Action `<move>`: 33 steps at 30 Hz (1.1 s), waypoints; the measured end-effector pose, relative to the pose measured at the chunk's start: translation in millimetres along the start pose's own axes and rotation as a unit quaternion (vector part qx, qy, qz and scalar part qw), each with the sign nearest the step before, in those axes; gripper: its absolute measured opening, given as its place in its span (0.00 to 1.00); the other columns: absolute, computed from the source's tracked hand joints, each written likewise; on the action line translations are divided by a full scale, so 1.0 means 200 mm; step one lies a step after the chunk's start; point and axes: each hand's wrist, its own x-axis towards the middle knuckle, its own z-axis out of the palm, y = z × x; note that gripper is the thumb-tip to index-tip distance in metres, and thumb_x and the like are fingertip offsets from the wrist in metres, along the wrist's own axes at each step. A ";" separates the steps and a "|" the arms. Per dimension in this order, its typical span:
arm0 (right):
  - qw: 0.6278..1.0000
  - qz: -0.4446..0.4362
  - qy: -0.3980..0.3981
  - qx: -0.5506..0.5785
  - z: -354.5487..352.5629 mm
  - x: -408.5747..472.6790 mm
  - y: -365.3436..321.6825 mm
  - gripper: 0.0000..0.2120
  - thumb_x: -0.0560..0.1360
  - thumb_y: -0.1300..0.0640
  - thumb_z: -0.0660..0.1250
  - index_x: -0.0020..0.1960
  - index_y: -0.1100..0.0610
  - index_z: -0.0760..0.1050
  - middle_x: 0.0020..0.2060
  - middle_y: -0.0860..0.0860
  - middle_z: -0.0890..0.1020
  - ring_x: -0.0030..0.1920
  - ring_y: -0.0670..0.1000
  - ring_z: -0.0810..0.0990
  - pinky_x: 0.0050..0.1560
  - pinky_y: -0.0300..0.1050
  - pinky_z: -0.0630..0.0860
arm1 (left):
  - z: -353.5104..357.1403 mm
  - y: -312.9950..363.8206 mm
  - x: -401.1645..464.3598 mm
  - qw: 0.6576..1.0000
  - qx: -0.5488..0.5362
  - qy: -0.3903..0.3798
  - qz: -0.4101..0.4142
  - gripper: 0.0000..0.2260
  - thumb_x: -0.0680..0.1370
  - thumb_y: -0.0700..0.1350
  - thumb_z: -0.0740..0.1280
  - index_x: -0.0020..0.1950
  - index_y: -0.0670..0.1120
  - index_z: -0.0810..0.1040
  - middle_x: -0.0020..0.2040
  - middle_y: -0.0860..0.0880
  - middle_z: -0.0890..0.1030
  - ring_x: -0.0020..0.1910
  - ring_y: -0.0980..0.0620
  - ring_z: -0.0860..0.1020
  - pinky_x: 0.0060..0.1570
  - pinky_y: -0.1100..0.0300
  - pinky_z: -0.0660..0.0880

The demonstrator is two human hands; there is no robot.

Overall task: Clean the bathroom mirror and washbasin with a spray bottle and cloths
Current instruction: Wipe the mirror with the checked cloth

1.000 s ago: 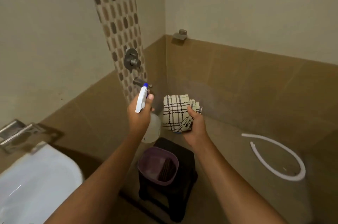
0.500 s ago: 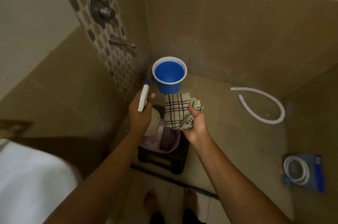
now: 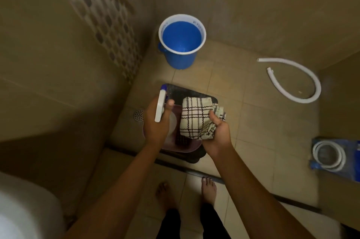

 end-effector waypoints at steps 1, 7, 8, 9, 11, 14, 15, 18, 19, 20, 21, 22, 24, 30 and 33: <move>1.000 0.000 0.004 -0.003 -0.01 0.03 0.01 0.16 0.82 0.56 0.57 0.64 0.59 0.77 0.59 0.58 0.83 0.56 0.59 0.82 0.63 0.60 0.74 | 0.02 -0.05 0.01 1.000 0.002 -0.001 -0.002 0.16 0.75 0.54 0.68 0.50 0.42 0.79 0.38 0.58 0.77 0.39 0.61 0.77 0.43 0.70 0.72; 0.999 0.013 0.031 -0.029 -0.11 0.17 0.08 0.15 0.82 0.55 0.59 0.63 0.58 0.78 0.51 0.55 0.85 0.47 0.55 0.85 0.49 0.53 0.79 | 0.10 -0.26 0.02 1.000 0.012 0.007 0.016 0.23 0.75 0.57 0.67 0.50 0.35 0.77 0.39 0.52 0.78 0.39 0.58 0.75 0.42 0.73 0.71; 0.999 0.014 0.031 -0.027 -0.12 0.19 0.09 0.15 0.82 0.55 0.59 0.63 0.58 0.78 0.50 0.55 0.86 0.46 0.54 0.85 0.48 0.52 0.80 | 0.10 -0.29 0.02 1.000 0.014 0.008 0.014 0.24 0.75 0.58 0.66 0.50 0.35 0.78 0.39 0.53 0.77 0.39 0.60 0.76 0.43 0.73 0.71; 0.999 0.015 0.029 -0.024 -0.13 0.20 0.10 0.14 0.82 0.55 0.59 0.62 0.58 0.79 0.49 0.54 0.86 0.45 0.54 0.85 0.46 0.51 0.80 | 0.10 -0.32 0.01 1.000 0.015 0.009 0.009 0.24 0.75 0.58 0.66 0.50 0.36 0.78 0.39 0.54 0.77 0.40 0.62 0.76 0.43 0.73 0.72; 0.999 0.015 0.025 -0.015 -0.15 0.22 0.11 0.13 0.82 0.56 0.59 0.60 0.57 0.79 0.48 0.54 0.86 0.45 0.53 0.86 0.44 0.49 0.81 | 0.10 -0.37 0.01 1.000 0.015 0.008 0.000 0.25 0.76 0.60 0.66 0.51 0.36 0.78 0.40 0.52 0.78 0.40 0.62 0.76 0.45 0.71 0.72; 1.000 0.015 0.020 -0.009 -0.17 0.24 0.12 0.13 0.82 0.56 0.59 0.60 0.57 0.79 0.49 0.54 0.86 0.46 0.53 0.86 0.42 0.48 0.82 | 0.10 -0.42 0.01 1.000 0.030 0.005 -0.007 0.19 0.76 0.57 0.67 0.53 0.41 0.78 0.45 0.48 0.80 0.44 0.63 0.77 0.47 0.71 0.73; 1.000 0.015 0.020 -0.007 -0.17 0.25 0.13 0.12 0.82 0.56 0.59 0.59 0.57 0.79 0.49 0.54 0.86 0.46 0.53 0.86 0.42 0.48 0.82 | 0.10 -0.43 0.01 0.999 0.037 0.003 -0.006 0.16 0.76 0.55 0.67 0.55 0.43 0.78 0.46 0.48 0.81 0.46 0.66 0.77 0.48 0.72 0.72; 1.000 0.013 0.021 -0.007 -0.17 0.26 0.12 0.12 0.82 0.56 0.59 0.60 0.56 0.79 0.49 0.53 0.86 0.47 0.53 0.85 0.44 0.49 0.82 | 0.11 -0.44 0.01 0.999 0.048 0.001 -0.006 0.15 0.76 0.53 0.68 0.58 0.47 0.76 0.48 0.54 0.81 0.48 0.70 0.76 0.49 0.75 0.71; 1.000 0.012 0.022 -0.009 -0.17 0.26 0.12 0.13 0.82 0.56 0.59 0.61 0.57 0.79 0.50 0.53 0.86 0.48 0.53 0.85 0.46 0.50 0.81 | 0.10 -0.44 0.00 0.999 0.052 0.004 -0.010 0.16 0.75 0.55 0.69 0.58 0.49 0.75 0.48 0.59 0.79 0.49 0.73 0.76 0.50 0.77 0.70; 1.000 0.012 0.022 -0.011 -0.17 0.26 0.12 0.13 0.82 0.56 0.59 0.62 0.57 0.78 0.51 0.54 0.85 0.49 0.54 0.84 0.47 0.51 0.80 | 0.09 -0.44 -0.01 0.998 0.055 0.005 -0.016 0.17 0.74 0.57 0.68 0.59 0.49 0.75 0.49 0.62 0.77 0.50 0.74 0.75 0.51 0.77 0.70; 1.000 0.012 0.021 -0.012 -0.17 0.25 0.12 0.14 0.82 0.56 0.59 0.63 0.57 0.78 0.52 0.54 0.85 0.50 0.55 0.84 0.48 0.52 0.80 | 0.08 -0.46 -0.01 0.998 0.059 0.001 -0.022 0.19 0.74 0.59 0.68 0.60 0.49 0.75 0.51 0.62 0.77 0.52 0.73 0.75 0.53 0.76 0.70; 1.000 0.014 0.020 -0.011 -0.17 0.25 0.11 0.14 0.82 0.56 0.59 0.64 0.57 0.77 0.52 0.54 0.85 0.50 0.55 0.84 0.49 0.52 0.79 | 0.07 -0.48 -0.02 0.997 0.069 -0.009 -0.027 0.21 0.74 0.59 0.68 0.62 0.49 0.76 0.53 0.61 0.78 0.55 0.70 0.75 0.56 0.73 0.72; 1.000 0.014 0.017 -0.008 -0.16 0.24 0.11 0.14 0.82 0.55 0.59 0.63 0.58 0.77 0.52 0.54 0.85 0.50 0.55 0.83 0.50 0.53 0.79 | 0.04 -0.50 -0.02 0.994 0.095 -0.035 -0.045 0.23 0.74 0.56 0.71 0.65 0.48 0.75 0.57 0.58 0.78 0.57 0.67 0.75 0.60 0.70 0.71; 1.000 0.017 0.017 -0.016 -0.14 0.22 0.11 0.14 0.82 0.55 0.59 0.62 0.57 0.78 0.48 0.53 0.86 0.46 0.54 0.84 0.49 0.52 0.80 | -0.05 -0.50 -0.07 0.982 0.175 -0.054 -0.051 0.25 0.71 0.44 0.77 0.65 0.43 0.74 0.59 0.44 0.78 0.57 0.54 0.75 0.59 0.59 0.72; 1.000 0.014 0.016 -0.022 -0.14 0.20 0.10 0.14 0.81 0.55 0.60 0.62 0.58 0.78 0.48 0.54 0.86 0.46 0.54 0.84 0.49 0.51 0.80 | -0.08 -0.47 -0.10 0.976 0.211 -0.037 -0.032 0.19 0.70 0.38 0.76 0.59 0.37 0.78 0.53 0.39 0.80 0.51 0.50 0.76 0.53 0.56 0.74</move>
